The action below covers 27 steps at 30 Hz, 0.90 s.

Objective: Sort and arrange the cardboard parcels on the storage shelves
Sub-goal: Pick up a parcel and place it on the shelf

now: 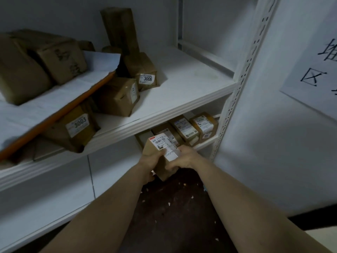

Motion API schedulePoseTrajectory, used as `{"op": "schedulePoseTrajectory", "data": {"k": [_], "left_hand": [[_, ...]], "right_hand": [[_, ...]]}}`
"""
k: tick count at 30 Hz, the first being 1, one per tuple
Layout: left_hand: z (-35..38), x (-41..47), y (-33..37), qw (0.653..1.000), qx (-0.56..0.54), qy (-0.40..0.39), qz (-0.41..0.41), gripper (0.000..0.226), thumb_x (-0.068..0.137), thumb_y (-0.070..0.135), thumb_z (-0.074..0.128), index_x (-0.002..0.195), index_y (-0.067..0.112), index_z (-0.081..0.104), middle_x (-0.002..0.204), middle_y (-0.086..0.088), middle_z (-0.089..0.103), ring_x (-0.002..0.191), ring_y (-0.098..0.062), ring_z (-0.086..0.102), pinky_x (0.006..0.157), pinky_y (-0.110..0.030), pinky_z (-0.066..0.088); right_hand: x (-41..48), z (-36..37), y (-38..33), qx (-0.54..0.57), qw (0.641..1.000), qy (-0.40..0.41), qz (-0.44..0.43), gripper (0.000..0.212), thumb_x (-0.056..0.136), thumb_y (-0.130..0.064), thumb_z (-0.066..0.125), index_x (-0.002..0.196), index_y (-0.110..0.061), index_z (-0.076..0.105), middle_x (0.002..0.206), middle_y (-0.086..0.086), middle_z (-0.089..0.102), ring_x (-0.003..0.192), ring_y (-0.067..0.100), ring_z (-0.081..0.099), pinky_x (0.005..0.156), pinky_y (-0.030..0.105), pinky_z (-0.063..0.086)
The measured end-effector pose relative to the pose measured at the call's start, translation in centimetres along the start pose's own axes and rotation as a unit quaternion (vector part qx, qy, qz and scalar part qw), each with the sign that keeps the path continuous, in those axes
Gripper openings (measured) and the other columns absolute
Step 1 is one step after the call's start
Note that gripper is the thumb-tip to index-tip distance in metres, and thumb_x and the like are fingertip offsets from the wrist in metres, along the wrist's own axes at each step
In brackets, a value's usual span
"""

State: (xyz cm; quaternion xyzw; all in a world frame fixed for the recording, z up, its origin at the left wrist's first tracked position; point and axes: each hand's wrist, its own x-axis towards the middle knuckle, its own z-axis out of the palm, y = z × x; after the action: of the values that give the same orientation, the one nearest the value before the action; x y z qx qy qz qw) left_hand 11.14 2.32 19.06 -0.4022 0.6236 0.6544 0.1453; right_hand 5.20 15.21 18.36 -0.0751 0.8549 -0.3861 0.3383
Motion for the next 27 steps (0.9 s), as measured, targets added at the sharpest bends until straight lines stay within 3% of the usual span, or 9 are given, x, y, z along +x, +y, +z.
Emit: {"op": "schedulePoseTrajectory", "data": {"k": [3, 5, 7, 10, 14, 17, 21, 25, 27], "left_hand": [[-2.7, 1.2, -1.3, 0.999, 0.031, 0.04, -0.013, 0.057, 0.09, 0.045, 0.057, 0.134, 0.012, 0.043, 0.129, -0.01, 0.048, 0.121, -0.031, 0.046, 0.093, -0.043, 0.038], [-4.5, 2.2, -1.9, 0.996, 0.037, 0.074, -0.013, 0.058, 0.093, 0.041, 0.052, 0.137, 0.005, 0.041, 0.129, -0.018, 0.05, 0.108, -0.031, 0.051, 0.083, -0.039, 0.04], [-6.4, 3.0, -2.6, 0.995, 0.033, 0.093, -0.015, 0.051, 0.095, 0.034, 0.05, 0.136, 0.003, 0.043, 0.122, -0.018, 0.053, 0.098, -0.029, 0.051, 0.081, -0.037, 0.041], [-8.7, 4.6, -3.8, 0.995, 0.026, 0.085, -0.04, 0.045, 0.093, 0.027, 0.053, 0.131, 0.004, 0.048, 0.119, -0.016, 0.056, 0.1, -0.028, 0.054, 0.08, -0.037, 0.044], [-11.0, 5.9, -5.3, 0.998, -0.002, 0.047, -0.041, 0.024, 0.091, 0.012, 0.05, 0.111, 0.009, 0.062, 0.09, -0.011, 0.063, 0.09, -0.028, 0.061, 0.078, -0.034, 0.049], [-12.1, 7.2, -6.1, 0.999, -0.012, 0.041, -0.021, 0.022, 0.09, -0.002, 0.047, 0.103, 0.005, 0.064, 0.076, -0.014, 0.06, 0.073, -0.027, 0.059, 0.073, -0.037, 0.052], [-13.2, 10.0, -6.8, 0.999, -0.004, 0.043, -0.019, 0.031, 0.085, -0.013, 0.04, 0.101, 0.0, 0.063, 0.099, -0.024, 0.063, 0.083, -0.03, 0.058, 0.086, -0.044, 0.052], [-13.8, 11.6, -6.7, 0.999, -0.011, 0.042, -0.025, 0.028, 0.092, -0.004, 0.04, 0.097, 0.008, 0.064, 0.084, -0.012, 0.064, 0.071, -0.023, 0.058, 0.069, -0.033, 0.05], [-14.1, 12.5, -6.5, 0.998, -0.022, 0.042, -0.033, 0.024, 0.098, 0.007, 0.039, 0.095, 0.014, 0.062, 0.086, -0.004, 0.061, 0.082, -0.02, 0.057, 0.08, -0.032, 0.045]], "right_hand": [[1.0, 3.0, -0.7, -0.02, 0.999, 0.038, -0.002, 0.071, 0.067, -0.024, 0.083, 0.126, -0.017, 0.044, 0.121, 0.004, 0.056, 0.112, 0.022, 0.054, 0.085, 0.029, 0.047], [1.9, 4.9, -1.0, -0.028, 0.998, 0.051, -0.001, 0.079, 0.065, -0.026, 0.084, 0.127, -0.016, 0.036, 0.121, 0.007, 0.054, 0.112, 0.024, 0.054, 0.088, 0.035, 0.049], [2.8, 6.8, -1.5, -0.041, 0.998, 0.051, -0.001, 0.071, 0.067, -0.027, 0.083, 0.12, -0.018, 0.037, 0.119, 0.007, 0.05, 0.111, 0.025, 0.052, 0.085, 0.034, 0.048], [4.0, 9.9, -2.3, -0.054, 0.998, 0.035, 0.006, 0.056, 0.073, -0.026, 0.08, 0.115, -0.019, 0.044, 0.126, 0.008, 0.041, 0.114, 0.027, 0.048, 0.079, 0.029, 0.044], [5.6, 14.0, -2.9, -0.052, 0.998, 0.034, 0.005, 0.053, 0.077, -0.021, 0.077, 0.12, -0.015, 0.046, 0.131, 0.011, 0.036, 0.118, 0.028, 0.047, 0.072, 0.021, 0.044], [6.8, 16.3, -2.9, -0.051, 0.998, 0.038, 0.004, 0.054, 0.078, -0.02, 0.076, 0.123, -0.014, 0.047, 0.132, 0.011, 0.034, 0.118, 0.027, 0.048, 0.088, 0.025, 0.043], [8.8, 18.9, -3.0, -0.044, 0.998, 0.048, 0.016, 0.06, 0.074, -0.014, 0.077, 0.125, -0.014, 0.045, 0.132, 0.011, 0.034, 0.118, 0.029, 0.048, 0.09, 0.031, 0.05], [10.6, 20.1, -3.2, -0.059, 0.996, 0.072, 0.002, 0.069, 0.074, -0.009, 0.077, 0.132, -0.01, 0.04, 0.139, 0.012, 0.029, 0.124, 0.032, 0.043, 0.1, 0.039, 0.047], [11.4, 20.5, -3.3, -0.08, 0.993, 0.085, -0.021, 0.058, 0.08, -0.014, 0.075, 0.128, -0.011, 0.044, 0.142, 0.013, 0.026, 0.129, 0.032, 0.038, 0.103, 0.04, 0.045]]}}
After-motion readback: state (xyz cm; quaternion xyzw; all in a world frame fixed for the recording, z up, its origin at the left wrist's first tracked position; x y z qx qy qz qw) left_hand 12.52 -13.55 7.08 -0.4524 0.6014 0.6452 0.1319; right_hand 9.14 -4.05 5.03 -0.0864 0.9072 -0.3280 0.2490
